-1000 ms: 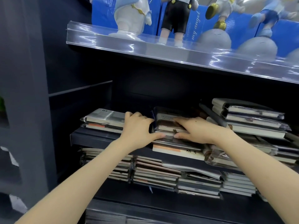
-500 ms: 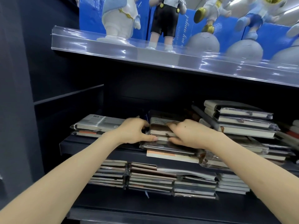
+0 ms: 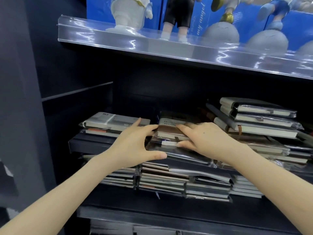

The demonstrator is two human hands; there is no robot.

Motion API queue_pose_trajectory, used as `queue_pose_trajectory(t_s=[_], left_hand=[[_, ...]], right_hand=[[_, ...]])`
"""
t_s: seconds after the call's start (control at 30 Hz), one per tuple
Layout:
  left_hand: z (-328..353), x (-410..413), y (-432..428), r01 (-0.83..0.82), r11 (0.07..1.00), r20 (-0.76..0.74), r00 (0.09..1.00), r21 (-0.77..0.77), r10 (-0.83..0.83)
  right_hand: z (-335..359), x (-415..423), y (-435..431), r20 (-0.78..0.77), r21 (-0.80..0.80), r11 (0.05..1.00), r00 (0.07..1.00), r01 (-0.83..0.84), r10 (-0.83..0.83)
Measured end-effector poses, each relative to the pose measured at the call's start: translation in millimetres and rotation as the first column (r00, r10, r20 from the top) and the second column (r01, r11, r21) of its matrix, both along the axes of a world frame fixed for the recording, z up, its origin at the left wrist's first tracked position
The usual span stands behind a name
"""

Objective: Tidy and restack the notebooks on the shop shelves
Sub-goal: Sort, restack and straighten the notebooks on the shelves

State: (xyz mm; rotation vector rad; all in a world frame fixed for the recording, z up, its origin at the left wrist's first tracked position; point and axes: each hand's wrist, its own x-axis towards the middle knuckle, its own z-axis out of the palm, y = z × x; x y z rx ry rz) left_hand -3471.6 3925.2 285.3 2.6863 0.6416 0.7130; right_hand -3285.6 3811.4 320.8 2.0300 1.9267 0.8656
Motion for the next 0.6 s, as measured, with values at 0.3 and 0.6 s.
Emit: queue_pose_trajectory(t_s=[0.3,0.6], left_hand=[[-20,-1,-4,-0.078,0.99,0.22,0.974,0.12,0.05],[8,15,1,0.021,0.986,0.199,0.98,-0.167,0.012]], right_hand=[[11,7,5,-0.033,-0.102,0.994,0.998,-0.051,0.047],[21,-6,-4,-0.192,-0.152,0.987,0.979,0.044,-0.073]])
